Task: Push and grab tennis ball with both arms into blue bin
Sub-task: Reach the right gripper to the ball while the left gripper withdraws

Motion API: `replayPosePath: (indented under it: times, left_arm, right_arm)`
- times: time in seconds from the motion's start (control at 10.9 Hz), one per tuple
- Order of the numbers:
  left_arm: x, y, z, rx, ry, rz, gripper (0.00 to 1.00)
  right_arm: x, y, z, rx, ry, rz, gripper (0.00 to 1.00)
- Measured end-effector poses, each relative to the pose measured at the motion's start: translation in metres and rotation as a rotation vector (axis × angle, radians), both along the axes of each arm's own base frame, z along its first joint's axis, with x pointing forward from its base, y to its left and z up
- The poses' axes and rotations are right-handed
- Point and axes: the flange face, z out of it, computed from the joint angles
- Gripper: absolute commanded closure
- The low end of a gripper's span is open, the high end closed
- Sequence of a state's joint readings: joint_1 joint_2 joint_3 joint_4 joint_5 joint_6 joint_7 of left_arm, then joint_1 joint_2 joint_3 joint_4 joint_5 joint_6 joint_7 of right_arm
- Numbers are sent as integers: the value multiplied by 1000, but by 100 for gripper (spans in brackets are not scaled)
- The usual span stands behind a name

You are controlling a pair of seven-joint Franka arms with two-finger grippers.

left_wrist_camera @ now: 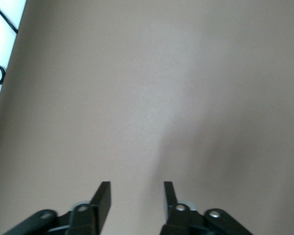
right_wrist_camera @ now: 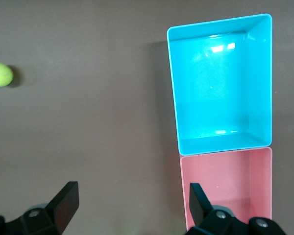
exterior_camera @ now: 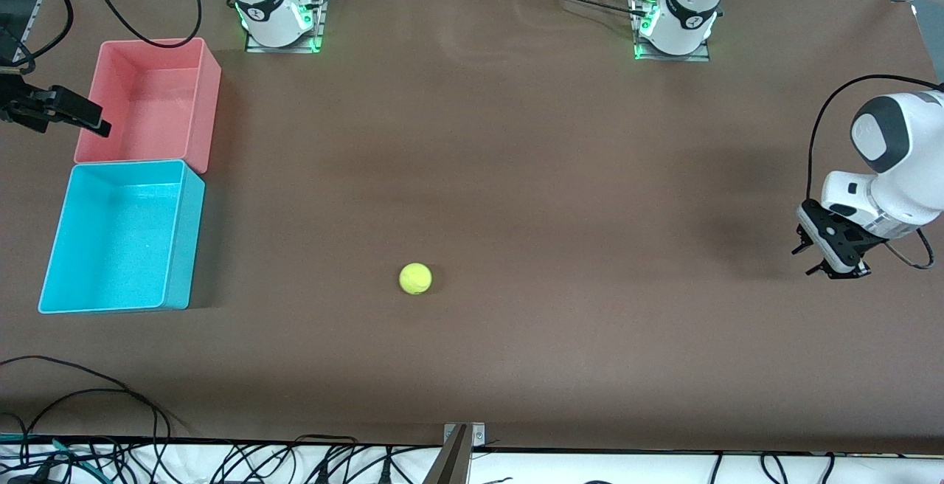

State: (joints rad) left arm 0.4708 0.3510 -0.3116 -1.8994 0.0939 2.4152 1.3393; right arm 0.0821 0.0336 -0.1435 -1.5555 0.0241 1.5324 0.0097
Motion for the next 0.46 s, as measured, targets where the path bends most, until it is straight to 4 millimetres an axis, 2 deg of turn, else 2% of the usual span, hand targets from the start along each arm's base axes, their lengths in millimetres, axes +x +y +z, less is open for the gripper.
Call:
replayPosePath:
  times: [0.28, 0.46]
  left_arm:
    - [8, -8, 2, -46, -7, 124, 0]
    - [16, -21, 17, -76, -1, 219, 0]
  right_arm:
    - [8, 18, -12, -1, 10, 30, 0]
    - [32, 41, -33, -8, -38, 69, 0]
